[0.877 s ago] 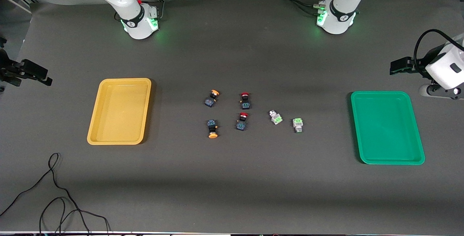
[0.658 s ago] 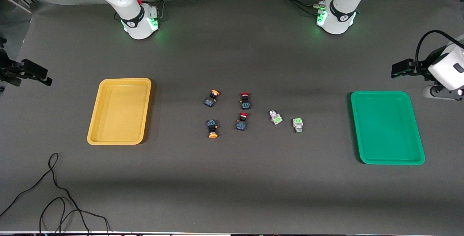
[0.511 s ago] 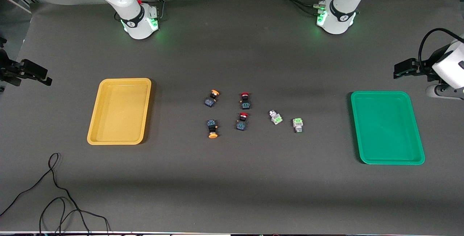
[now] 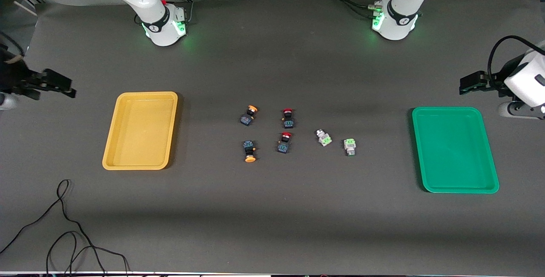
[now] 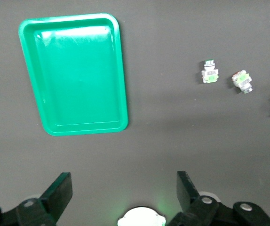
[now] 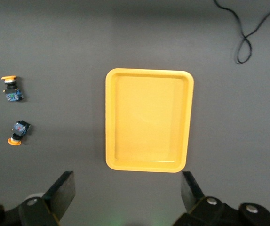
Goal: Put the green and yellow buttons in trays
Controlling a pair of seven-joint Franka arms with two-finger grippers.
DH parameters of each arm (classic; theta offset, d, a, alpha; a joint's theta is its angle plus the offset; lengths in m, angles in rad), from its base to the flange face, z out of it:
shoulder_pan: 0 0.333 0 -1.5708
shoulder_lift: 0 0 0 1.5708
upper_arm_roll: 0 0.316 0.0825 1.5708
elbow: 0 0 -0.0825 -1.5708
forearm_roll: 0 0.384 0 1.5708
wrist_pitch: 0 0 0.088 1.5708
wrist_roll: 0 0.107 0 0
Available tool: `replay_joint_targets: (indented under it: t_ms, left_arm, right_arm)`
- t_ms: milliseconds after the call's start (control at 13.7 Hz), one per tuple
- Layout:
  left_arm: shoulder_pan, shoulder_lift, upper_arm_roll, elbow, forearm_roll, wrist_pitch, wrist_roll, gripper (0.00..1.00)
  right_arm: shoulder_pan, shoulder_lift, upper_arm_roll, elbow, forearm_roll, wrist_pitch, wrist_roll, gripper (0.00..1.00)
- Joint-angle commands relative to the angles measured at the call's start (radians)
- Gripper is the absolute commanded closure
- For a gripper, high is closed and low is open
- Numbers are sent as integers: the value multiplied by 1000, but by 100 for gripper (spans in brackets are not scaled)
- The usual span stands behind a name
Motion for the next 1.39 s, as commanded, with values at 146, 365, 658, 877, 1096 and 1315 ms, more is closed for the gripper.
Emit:
replay_joint_targets:
  t_ms: [146, 365, 658, 877, 1096, 1315]
  left_arm:
    - [-63, 73, -33, 18, -36, 52, -129, 1]
    - [-134, 128, -36, -36, -34, 167, -191, 1]
    - [-206, 185, -38, -125, -37, 365, -272, 1]
    - [-231, 286, -38, -134, -36, 501, -289, 1]
    - [-234, 370, -38, -139, -34, 558, -289, 1]
    - [-255, 395, -38, -258, -28, 731, -289, 1]
  right_arm:
    - [150, -10, -2, -98, 40, 93, 223, 0]
    - [304, 1, -2, -137, 40, 170, 499, 0]
    - [510, 33, -2, -148, 40, 238, 849, 0]
    - [642, 56, -3, -151, 39, 259, 1012, 0]
    - [707, 54, -3, -253, 33, 378, 1083, 0]
    - [705, 74, -3, -383, 26, 558, 1081, 0]
